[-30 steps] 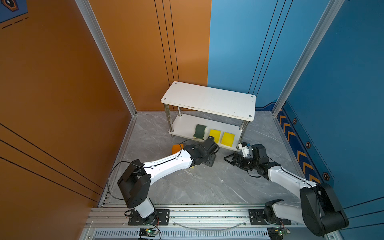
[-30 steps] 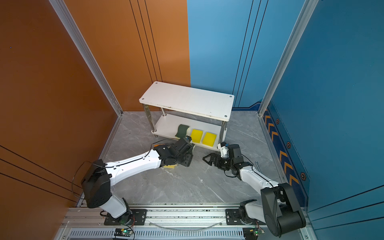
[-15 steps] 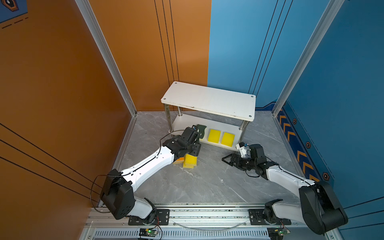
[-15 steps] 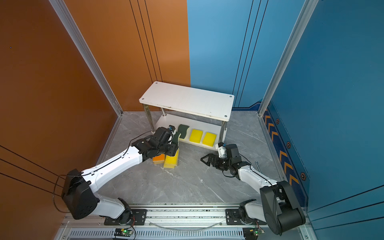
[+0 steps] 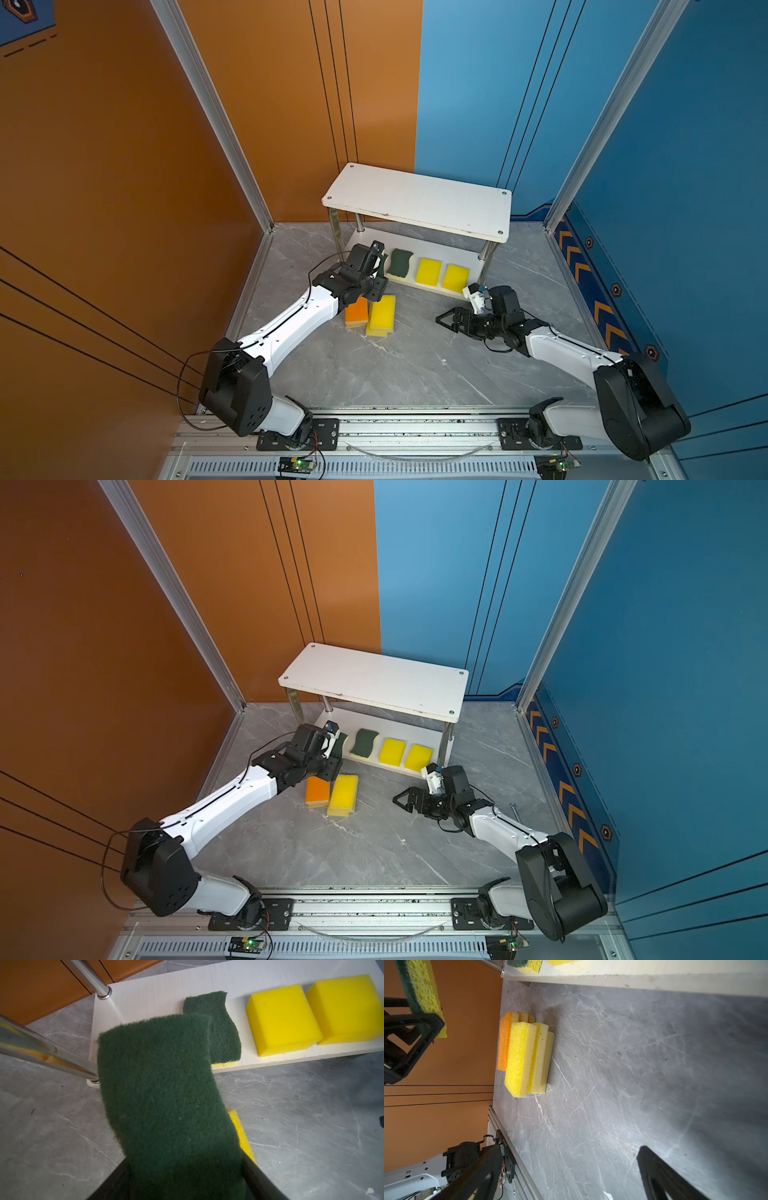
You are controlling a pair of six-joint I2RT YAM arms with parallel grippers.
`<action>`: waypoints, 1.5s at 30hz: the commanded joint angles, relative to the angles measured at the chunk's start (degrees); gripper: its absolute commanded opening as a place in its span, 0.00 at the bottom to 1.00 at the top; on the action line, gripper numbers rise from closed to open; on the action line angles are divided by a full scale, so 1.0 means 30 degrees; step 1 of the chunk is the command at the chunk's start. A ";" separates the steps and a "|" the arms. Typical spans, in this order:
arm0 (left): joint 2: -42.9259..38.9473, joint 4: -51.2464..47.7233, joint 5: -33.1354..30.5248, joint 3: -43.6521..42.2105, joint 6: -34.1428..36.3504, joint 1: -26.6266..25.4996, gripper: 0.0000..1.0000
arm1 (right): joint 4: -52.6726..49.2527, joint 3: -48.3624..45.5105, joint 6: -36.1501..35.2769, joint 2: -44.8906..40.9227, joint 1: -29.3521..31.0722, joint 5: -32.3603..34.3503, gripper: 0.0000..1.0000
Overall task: Place and organize the cleaning sponges onto the shelf
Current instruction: 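Lower the green pad onto the lower shelf beside the other green pad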
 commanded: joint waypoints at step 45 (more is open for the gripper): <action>0.7048 0.3686 0.2777 0.3768 0.2600 0.3818 0.69 | 0.0577 0.1479 0.0426 0.1463 0.1263 0.0836 1.00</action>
